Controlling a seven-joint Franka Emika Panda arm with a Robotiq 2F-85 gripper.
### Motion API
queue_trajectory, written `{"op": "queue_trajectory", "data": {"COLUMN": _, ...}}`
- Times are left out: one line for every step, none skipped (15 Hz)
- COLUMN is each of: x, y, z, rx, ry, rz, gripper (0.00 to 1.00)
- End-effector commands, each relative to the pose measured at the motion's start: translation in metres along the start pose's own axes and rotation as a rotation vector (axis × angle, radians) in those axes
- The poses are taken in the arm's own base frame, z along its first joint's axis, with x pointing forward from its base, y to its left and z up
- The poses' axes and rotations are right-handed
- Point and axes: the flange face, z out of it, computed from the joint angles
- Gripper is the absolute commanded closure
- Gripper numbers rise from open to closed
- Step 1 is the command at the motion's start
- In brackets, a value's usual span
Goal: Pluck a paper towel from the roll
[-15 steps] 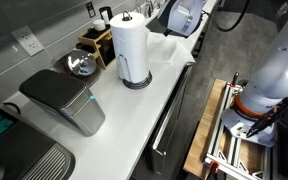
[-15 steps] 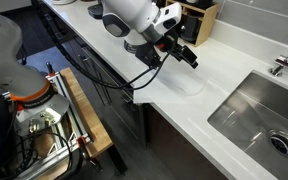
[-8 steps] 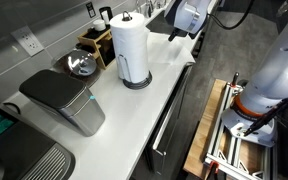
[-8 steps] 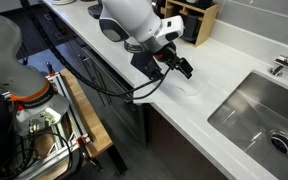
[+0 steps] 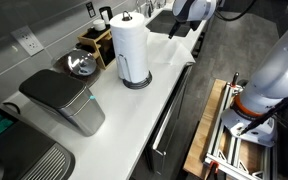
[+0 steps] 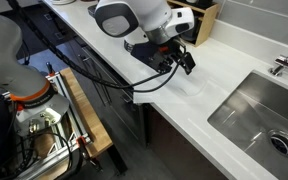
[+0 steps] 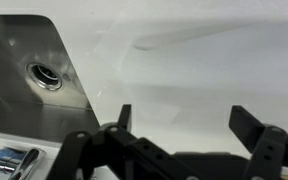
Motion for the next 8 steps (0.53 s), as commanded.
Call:
{"op": "queue_trajectory", "data": {"x": 0.033, "y": -0.003, "z": -0.061, "rx": 0.001, "ry": -0.061, "rz": 0.016, "gripper": 0.0}}
{"op": "queue_trajectory", "data": {"x": 0.046, "y": -0.006, "z": -0.08, "rx": 0.0, "ry": -0.071, "rz": 0.022, "gripper": 0.0}}
{"op": "queue_trajectory", "data": {"x": 0.059, "y": -0.011, "z": -0.1, "rx": -0.009, "ry": -0.083, "rz": 0.023, "gripper": 0.0}}
{"op": "queue_trajectory", "data": {"x": 0.072, "y": -0.016, "z": -0.123, "rx": -0.018, "ry": -0.092, "rz": 0.027, "gripper": 0.0}}
{"op": "queue_trajectory", "data": {"x": 0.084, "y": -0.022, "z": -0.143, "rx": -0.019, "ry": -0.101, "rz": 0.029, "gripper": 0.0}}
{"op": "queue_trajectory", "data": {"x": 0.094, "y": -0.025, "z": -0.159, "rx": -0.023, "ry": -0.111, "rz": 0.033, "gripper": 0.0}}
{"op": "queue_trajectory", "data": {"x": 0.102, "y": -0.03, "z": -0.172, "rx": -0.025, "ry": -0.12, "rz": 0.037, "gripper": 0.0}}
{"op": "queue_trajectory", "data": {"x": 0.108, "y": -0.033, "z": -0.184, "rx": -0.028, "ry": -0.128, "rz": 0.041, "gripper": 0.0}}
